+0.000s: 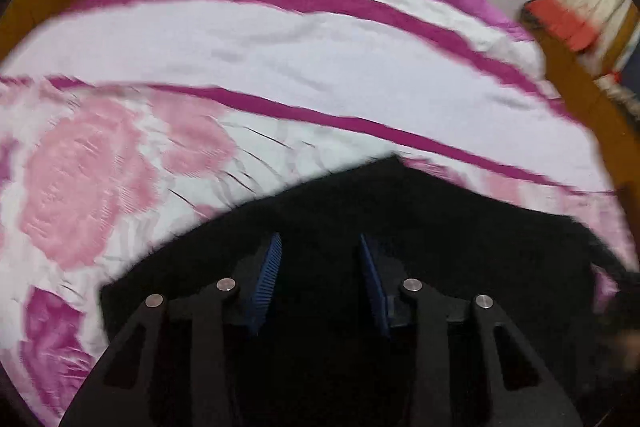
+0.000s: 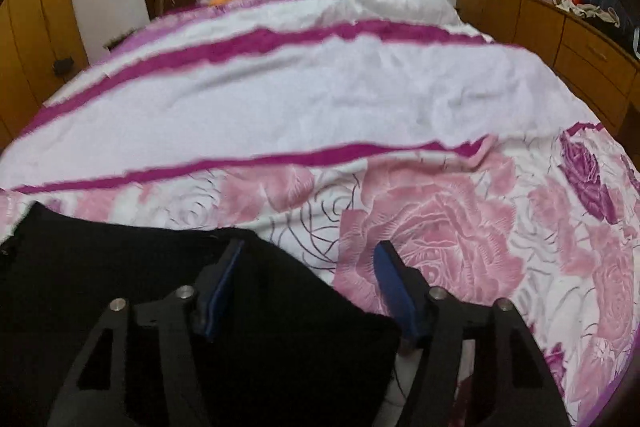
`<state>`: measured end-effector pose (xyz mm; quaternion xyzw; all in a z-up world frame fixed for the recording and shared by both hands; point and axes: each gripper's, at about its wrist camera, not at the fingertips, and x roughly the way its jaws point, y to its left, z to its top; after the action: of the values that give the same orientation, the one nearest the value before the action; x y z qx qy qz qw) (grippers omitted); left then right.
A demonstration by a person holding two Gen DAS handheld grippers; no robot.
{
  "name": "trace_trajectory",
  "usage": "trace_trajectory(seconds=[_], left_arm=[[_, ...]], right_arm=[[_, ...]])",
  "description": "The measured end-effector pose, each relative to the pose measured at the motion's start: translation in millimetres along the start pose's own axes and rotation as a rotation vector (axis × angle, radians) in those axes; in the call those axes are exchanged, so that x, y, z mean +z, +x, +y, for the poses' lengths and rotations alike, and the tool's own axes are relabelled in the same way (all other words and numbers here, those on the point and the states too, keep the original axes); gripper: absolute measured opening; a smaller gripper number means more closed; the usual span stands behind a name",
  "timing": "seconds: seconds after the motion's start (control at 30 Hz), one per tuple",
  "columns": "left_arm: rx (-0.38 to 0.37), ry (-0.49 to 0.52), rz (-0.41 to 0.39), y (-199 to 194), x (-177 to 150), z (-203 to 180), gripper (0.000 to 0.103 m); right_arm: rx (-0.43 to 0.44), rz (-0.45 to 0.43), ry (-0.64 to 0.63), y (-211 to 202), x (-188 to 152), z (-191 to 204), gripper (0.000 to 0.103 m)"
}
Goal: Fold small clothes
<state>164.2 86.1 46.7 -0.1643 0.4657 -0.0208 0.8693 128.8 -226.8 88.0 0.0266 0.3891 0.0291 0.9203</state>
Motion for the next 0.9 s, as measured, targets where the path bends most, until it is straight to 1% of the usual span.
trace_trajectory(seconds=[0.03, 0.07, 0.1, 0.13, 0.17, 0.2, 0.23, 0.27, 0.3, 0.37, 0.4, 0.5, 0.57, 0.63, 0.67, 0.7, 0.77, 0.83, 0.87, 0.9], left_arm=[[-0.048, -0.009, 0.011, -4.1, -0.1, 4.7, 0.023], [-0.082, -0.02, 0.022, -7.0, 0.0, 8.1, 0.018], [-0.104, -0.031, 0.042, -7.5, -0.1, 11.7, 0.0], [-0.12, -0.039, 0.057, -6.9, -0.5, 13.1, 0.0], [-0.134, -0.053, 0.057, -8.5, -1.9, 15.8, 0.0], [-0.141, -0.064, 0.049, -12.0, -4.2, 17.5, 0.0], [-0.154, -0.077, 0.037, -15.9, -5.7, 19.1, 0.0], [-0.165, -0.086, 0.016, -21.0, -7.1, 19.4, 0.0], [-0.167, -0.088, -0.006, -27.2, -8.5, 19.3, 0.0], [-0.179, -0.079, -0.044, -36.3, -8.7, 14.3, 0.0], [-0.171, -0.075, -0.059, -40.0, -7.8, 12.6, 0.0], [-0.136, -0.066, -0.104, -50.1, -7.4, 6.3, 0.0], [-0.148, -0.051, -0.107, -51.0, -6.7, 3.3, 0.0], [-0.143, -0.03, -0.12, -50.3, -4.0, -0.7, 0.0], [-0.14, -0.04, -0.135, -51.5, -0.8, -1.3, 0.0], [-0.155, -0.053, -0.143, -52.5, 2.1, -0.9, 0.0], [-0.177, -0.062, -0.133, -51.3, 7.8, -1.9, 0.0], [-0.147, -0.047, -0.109, -45.3, 8.9, -2.4, 0.0], [-0.139, -0.053, -0.11, -44.5, 7.5, -0.7, 0.0], [-0.142, -0.078, -0.125, -44.1, 4.5, 3.2, 0.0]], right_arm=[[0.02, -0.011, 0.008, -7.1, 0.5, -1.7, 0.068], [0.052, -0.015, 0.017, -13.9, 1.2, -2.4, 0.07], [0.106, -0.011, 0.025, -22.0, 0.5, -3.1, 0.071], [0.145, -0.006, 0.026, -25.8, -0.1, -1.7, 0.071], [0.19, 0.0, 0.019, -27.8, 0.0, 1.5, 0.067], [0.227, 0.002, 0.003, -29.7, -1.0, 6.1, 0.039], [0.244, 0.011, -0.027, -28.9, -2.1, 13.3, 0.022], [0.236, 0.032, -0.056, -25.0, -3.6, 20.2, 0.006], [0.224, 0.057, -0.082, -20.3, -5.9, 25.3, 0.005], [0.204, 0.085, -0.098, -11.8, -9.5, 30.6, 0.0], [0.192, 0.081, -0.101, -12.3, -9.8, 31.4, 0.0], [0.154, -0.002, -0.094, -30.6, -8.7, 28.9, 0.0], [0.146, -0.053, -0.055, -42.1, -3.0, 19.5, 0.0], [0.134, -0.08, -0.018, -46.6, 2.2, 9.5, 0.0], [0.136, -0.089, -0.003, -49.4, 3.8, 4.3, 0.0], [0.137, -0.099, 0.012, -51.0, 5.3, 0.3, 0.0], [0.17, -0.095, 0.027, -50.3, 9.0, -6.8, 0.0], [0.186, -0.063, 0.031, -43.6, 9.5, -8.6, 0.0], [0.191, -0.04, 0.04, -38.4, 8.4, -9.4, 0.005], [0.201, 0.007, 0.05, -30.0, 6.2, -10.3, 0.024]])
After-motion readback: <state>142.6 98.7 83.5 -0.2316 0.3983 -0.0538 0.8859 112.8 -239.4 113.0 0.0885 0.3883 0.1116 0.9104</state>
